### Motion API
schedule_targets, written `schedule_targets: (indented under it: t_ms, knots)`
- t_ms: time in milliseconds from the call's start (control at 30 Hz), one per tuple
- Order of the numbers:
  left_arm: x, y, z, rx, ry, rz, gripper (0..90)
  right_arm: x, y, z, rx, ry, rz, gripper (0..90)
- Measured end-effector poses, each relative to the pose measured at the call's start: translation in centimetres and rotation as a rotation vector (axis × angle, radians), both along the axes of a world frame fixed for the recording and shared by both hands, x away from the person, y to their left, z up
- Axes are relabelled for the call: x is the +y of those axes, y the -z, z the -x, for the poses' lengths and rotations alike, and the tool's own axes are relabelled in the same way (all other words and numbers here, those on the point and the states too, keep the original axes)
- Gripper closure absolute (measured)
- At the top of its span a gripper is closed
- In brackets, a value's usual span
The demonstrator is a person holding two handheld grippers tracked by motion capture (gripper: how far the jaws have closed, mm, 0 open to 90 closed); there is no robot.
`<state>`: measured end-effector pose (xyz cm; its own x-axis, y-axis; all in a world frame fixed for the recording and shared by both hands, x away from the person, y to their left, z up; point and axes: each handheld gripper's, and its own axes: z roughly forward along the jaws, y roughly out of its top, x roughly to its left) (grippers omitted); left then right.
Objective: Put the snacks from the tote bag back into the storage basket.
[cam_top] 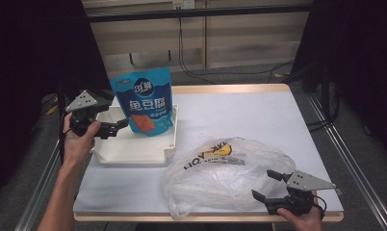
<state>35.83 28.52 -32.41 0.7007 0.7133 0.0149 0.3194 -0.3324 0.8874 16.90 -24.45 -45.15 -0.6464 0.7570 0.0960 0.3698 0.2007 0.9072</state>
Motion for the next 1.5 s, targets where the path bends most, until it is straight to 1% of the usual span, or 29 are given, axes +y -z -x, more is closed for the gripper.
schedule_targets:
  t_ms: [33, 67, 100, 133, 200, 267, 333, 400, 467, 533, 567, 633, 667, 700, 733, 767, 833, 900, 967, 1000, 1067, 1100, 1167, 1233, 1267, 1333, 1400, 1433, 1500]
  knots:
    - [-0.1, 0.0, 0.4, 0.001, -0.001, -0.002, 5.5, 0.0, 0.0, 0.0, 0.0, 0.001, -0.001, 15.7]
    - [-0.4, 0.1, 1.0, -0.01, 0.005, -0.02, 5.2, 0.0, -0.1, 0.1, 0.001, 0.003, -0.002, 15.7]
    - [-0.6, 0.2, 1.7, -0.012, 0.02, -0.026, 5.0, -0.1, -0.1, 0.1, -0.002, 0.006, -0.007, 15.7]
    - [-0.7, 0.4, 2.1, -0.012, 0.019, -0.023, 4.9, -0.1, -0.1, 0.1, -0.003, 0.004, -0.004, 15.7]
    - [-0.9, 0.7, 3.1, -0.019, 0.018, -0.064, 4.7, -0.1, -0.1, 0.1, -0.002, 0.003, -0.005, 15.7]
    - [-0.9, 1.1, 4.1, -0.018, 0.027, -0.05, 4.6, 0.0, -0.1, 0.1, -0.003, 0.001, -0.003, 15.7]
    - [-0.8, 1.4, 5.0, -0.027, 0.01, -0.057, 4.0, 0.0, -0.2, 0.1, -0.005, 0.0, -0.002, 16.0]
    - [-0.8, 1.8, 5.8, -0.024, -0.01, -0.051, 3.9, 0.0, -0.2, 0.1, -0.006, 0.001, -0.001, 16.3]
    - [-0.8, 2.3, 6.7, -0.04, -0.031, -0.072, 3.9, 0.0, -0.2, 0.1, -0.006, -0.002, -0.001, 17.6]
    - [-0.8, 2.8, 7.5, -0.023, -0.007, -0.05, 3.9, 0.0, -0.3, 0.2, -0.011, -0.002, 0.0, 17.7]
    - [-0.7, 3.1, 7.9, -0.013, -0.004, -0.051, 3.9, 0.0, -0.3, 0.2, -0.013, -0.001, -0.002, 17.7]
    - [-0.6, 3.6, 8.6, -0.023, -0.021, -0.056, 3.9, -0.1, -0.3, 0.3, -0.014, 0.003, -0.001, 18.2]
    - [-0.4, 4.2, 8.9, 0.015, -0.01, -0.001, 3.9, -0.1, -0.3, 0.2, -0.014, 0.0, 0.0, 18.3]
    - [-0.3, 4.7, 9.1, 0.062, -0.002, 0.02, 3.9, -0.1, -0.4, 0.2, -0.019, -0.003, 0.004, 19.5]
    - [-0.3, 5.2, 9.4, 0.063, -0.012, 0.012, 3.9, -0.1, -0.4, 0.3, -0.023, -0.007, 0.008, 20.2]
    - [-0.3, 5.7, 9.9, 0.044, -0.027, 0.0, 3.9, 0.0, -0.5, 0.3, -0.025, -0.009, 0.012, 20.5]
    - [-0.1, 6.6, 10.5, 0.082, -0.002, 0.027, 3.8, 0.1, -0.5, 0.3, -0.026, -0.013, 0.019, 21.2]
    - [-0.3, 7.3, 11.4, 0.061, -0.004, 0.012, 3.8, 0.1, -0.5, 0.3, -0.022, -0.011, 0.014, 21.2]
    - [-0.3, 7.9, 12.1, 0.056, 0.005, 0.005, 3.7, 0.1, -0.5, 0.3, -0.019, -0.011, 0.009, 20.7]
    - [-0.4, 8.2, 12.4, 0.053, -0.001, 0.013, 3.7, 0.0, -0.5, 0.3, -0.02, -0.008, 0.007, 20.4]
    - [-0.5, 8.7, 13.3, 0.035, -0.03, 0.029, 3.7, -0.1, -0.5, 0.3, -0.018, -0.005, 0.002, 20.0]
    - [-0.5, 9.1, 13.6, 0.029, -0.018, 0.023, 3.7, -0.1, -0.5, 0.3, -0.017, -0.003, -0.002, 19.9]
    - [-0.6, 9.8, 14.2, 0.039, -0.028, 0.022, 3.6, -0.2, -0.5, 0.4, -0.02, 0.001, -0.005, 19.5]
    - [-0.7, 10.5, 14.6, 0.035, -0.022, 0.013, 3.2, -0.3, -0.5, 0.4, -0.021, 0.001, -0.008, 19.4]
    - [-0.8, 10.9, 14.8, 0.037, -0.024, 0.03, 3.2, -0.3, -0.5, 0.4, -0.018, 0.005, -0.006, 19.3]
    - [-0.9, 11.8, 14.9, 0.059, 0.0, 0.029, 3.3, -0.4, -0.6, 0.4, -0.02, 0.009, -0.006, 19.3]
    - [-0.9, 12.1, 14.7, 0.049, 0.002, 0.021, 3.1, -0.4, -0.6, 0.5, -0.022, 0.01, -0.008, 19.3]
    - [-0.8, 12.2, 14.5, 0.057, 0.002, 0.034, 3.1, -0.5, -0.6, 0.5, -0.022, 0.012, -0.008, 19.3]
    - [-0.9, 12.3, 14.3, 0.054, -0.021, 0.05, 3.1, -0.5, -0.6, 0.5, -0.021, 0.015, -0.01, 19.4]
